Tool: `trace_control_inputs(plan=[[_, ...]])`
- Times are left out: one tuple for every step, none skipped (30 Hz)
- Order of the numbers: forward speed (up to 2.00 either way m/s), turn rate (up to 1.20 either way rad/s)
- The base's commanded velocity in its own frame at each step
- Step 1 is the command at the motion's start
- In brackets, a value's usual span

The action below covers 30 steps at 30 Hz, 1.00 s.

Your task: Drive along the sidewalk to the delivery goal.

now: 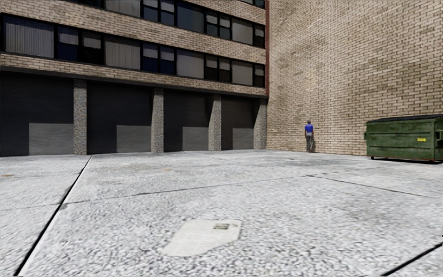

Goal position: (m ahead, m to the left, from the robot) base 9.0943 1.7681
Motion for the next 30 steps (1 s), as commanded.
trace_control_inputs(plan=[[2.0,0.0],[2.0,0.0],[2.0,0.0],[2.0,0.0],[2.0,0.0],[2.0,0.0],[2.0,0.0],[2.0,0.0],[2.0,0.0],[2.0,0.0],[2.0,0.0],[2.0,0.0],[2.0,0.0],[2.0,0.0],[2.0,0.0],[2.0,0.0],[2.0,0.0],[2.0,0.0],[1.99,0.0],[1.91,0.06],[1.79,0.18],[1.76,0.25],[1.76,0.25],[1.75,0.28],[1.75,0.3],[1.75,0.3],[1.75,0.31],[1.75,0.32],[1.75,0.33],[1.75,0.33]])
